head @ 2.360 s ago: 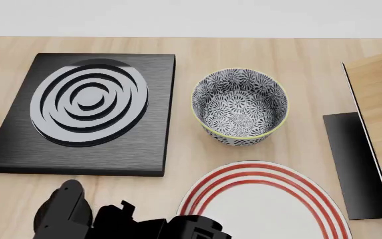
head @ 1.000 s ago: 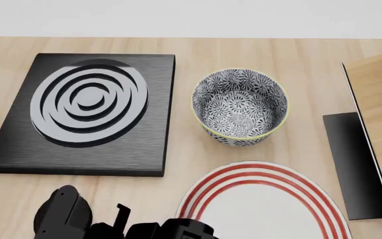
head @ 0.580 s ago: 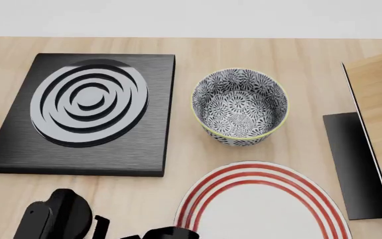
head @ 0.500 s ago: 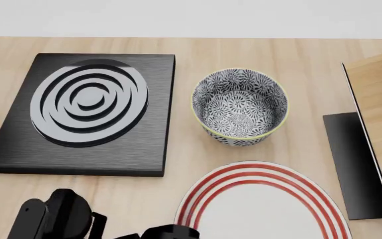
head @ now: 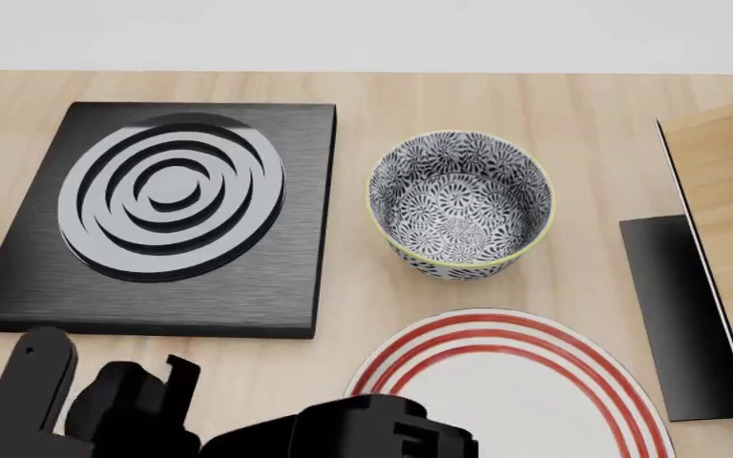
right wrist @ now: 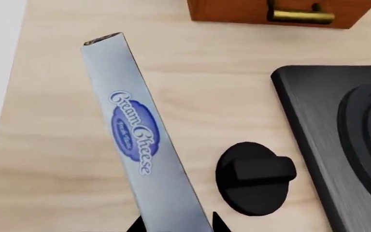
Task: Pick up the cream cheese and put it in the bowl.
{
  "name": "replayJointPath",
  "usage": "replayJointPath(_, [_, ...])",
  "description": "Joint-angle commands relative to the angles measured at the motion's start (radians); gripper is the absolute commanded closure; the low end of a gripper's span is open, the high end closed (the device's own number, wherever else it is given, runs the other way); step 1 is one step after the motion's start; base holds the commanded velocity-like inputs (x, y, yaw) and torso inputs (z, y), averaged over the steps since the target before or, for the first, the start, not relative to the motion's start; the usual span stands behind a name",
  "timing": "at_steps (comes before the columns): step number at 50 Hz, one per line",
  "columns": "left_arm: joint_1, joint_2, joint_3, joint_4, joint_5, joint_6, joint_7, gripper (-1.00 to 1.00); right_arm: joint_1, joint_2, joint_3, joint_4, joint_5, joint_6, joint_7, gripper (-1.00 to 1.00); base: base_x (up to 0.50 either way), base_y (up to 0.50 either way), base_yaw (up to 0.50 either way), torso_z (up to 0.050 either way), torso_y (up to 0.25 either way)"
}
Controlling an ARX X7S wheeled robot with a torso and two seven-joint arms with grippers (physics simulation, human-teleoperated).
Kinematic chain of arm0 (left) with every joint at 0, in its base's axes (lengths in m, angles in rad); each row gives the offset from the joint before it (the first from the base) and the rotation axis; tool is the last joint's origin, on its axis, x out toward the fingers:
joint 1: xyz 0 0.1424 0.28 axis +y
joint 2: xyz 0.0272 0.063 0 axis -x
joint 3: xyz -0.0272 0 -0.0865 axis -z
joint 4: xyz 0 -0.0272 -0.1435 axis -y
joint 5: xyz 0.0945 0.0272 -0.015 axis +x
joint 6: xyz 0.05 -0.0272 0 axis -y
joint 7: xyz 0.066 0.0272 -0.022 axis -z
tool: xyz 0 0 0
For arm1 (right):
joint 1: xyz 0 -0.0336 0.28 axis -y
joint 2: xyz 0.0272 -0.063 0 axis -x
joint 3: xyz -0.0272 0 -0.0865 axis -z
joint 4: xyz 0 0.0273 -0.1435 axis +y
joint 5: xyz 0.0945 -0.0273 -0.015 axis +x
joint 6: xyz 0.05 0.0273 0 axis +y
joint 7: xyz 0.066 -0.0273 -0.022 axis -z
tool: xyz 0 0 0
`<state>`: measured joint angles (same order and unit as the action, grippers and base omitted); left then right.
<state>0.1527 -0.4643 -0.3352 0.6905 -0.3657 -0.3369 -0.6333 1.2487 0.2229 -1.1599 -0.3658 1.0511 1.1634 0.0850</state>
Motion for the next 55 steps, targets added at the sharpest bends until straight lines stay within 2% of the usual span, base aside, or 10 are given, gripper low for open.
replayJointPath(1, [-0.002,-0.002,0.004,-0.003,0.001,-0.004,-0.003,-1.00,0.019,0.041,0.052,-0.039,0.016,0.005,0.018,1.00,0.00,0.00,0.00,0.000,0.000])
replayJointPath(25, [-0.008,-0.007,0.013,-0.012,0.005,-0.011,-0.007,-1.00,0.118,0.158,0.272,-0.069,0.169,0.025,0.109,1.00,0.00,0.00,0.00,0.000,0.000])
replayJointPath(33, [-0.008,-0.008,0.013,-0.013,0.004,-0.011,-0.008,-1.00,0.155,0.189,0.352,-0.035,0.212,0.010,0.132,1.00,0.00,0.00,0.00,0.000,0.000])
replayJointPath(55, [-0.006,-0.010,0.011,-0.009,-0.001,-0.011,-0.010,-1.00,0.221,0.242,0.468,0.128,0.220,-0.006,0.228,1.00,0.00,0.00,0.00,0.000,0.000])
